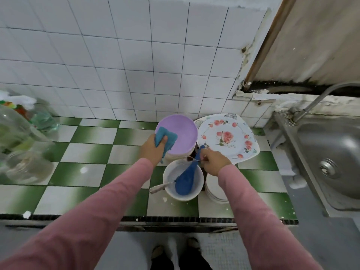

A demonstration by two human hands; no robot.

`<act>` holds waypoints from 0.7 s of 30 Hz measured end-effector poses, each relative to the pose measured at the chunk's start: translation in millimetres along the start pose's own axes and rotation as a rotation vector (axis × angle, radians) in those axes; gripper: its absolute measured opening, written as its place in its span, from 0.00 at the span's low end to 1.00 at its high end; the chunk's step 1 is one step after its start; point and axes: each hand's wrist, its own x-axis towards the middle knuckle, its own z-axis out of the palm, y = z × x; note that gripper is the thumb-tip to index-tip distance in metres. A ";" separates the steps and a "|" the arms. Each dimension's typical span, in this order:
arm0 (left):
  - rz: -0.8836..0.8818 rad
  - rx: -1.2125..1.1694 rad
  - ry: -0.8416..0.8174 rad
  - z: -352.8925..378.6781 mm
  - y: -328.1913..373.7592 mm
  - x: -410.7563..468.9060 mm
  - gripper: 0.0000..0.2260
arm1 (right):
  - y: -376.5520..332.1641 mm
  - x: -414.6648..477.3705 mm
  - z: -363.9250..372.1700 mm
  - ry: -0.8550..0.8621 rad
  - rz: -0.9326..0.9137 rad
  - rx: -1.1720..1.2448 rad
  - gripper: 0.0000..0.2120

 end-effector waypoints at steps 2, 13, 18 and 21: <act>0.014 -0.010 0.040 2.3 4.5 -2.1 0.11 | 0.6 0.7 0.2 0.015 0.050 0.308 0.09; -0.006 -0.343 0.320 14.0 50.3 -1.1 0.07 | -35.6 -9.3 -9.9 -0.092 0.247 1.725 0.09; 0.273 -0.319 0.364 21.3 81.3 -3.5 0.06 | -40.1 -9.1 -18.7 -0.170 0.178 1.798 0.09; 0.536 -0.056 0.313 23.7 83.7 4.7 0.11 | -39.1 -10.6 -26.3 -0.171 0.139 1.790 0.09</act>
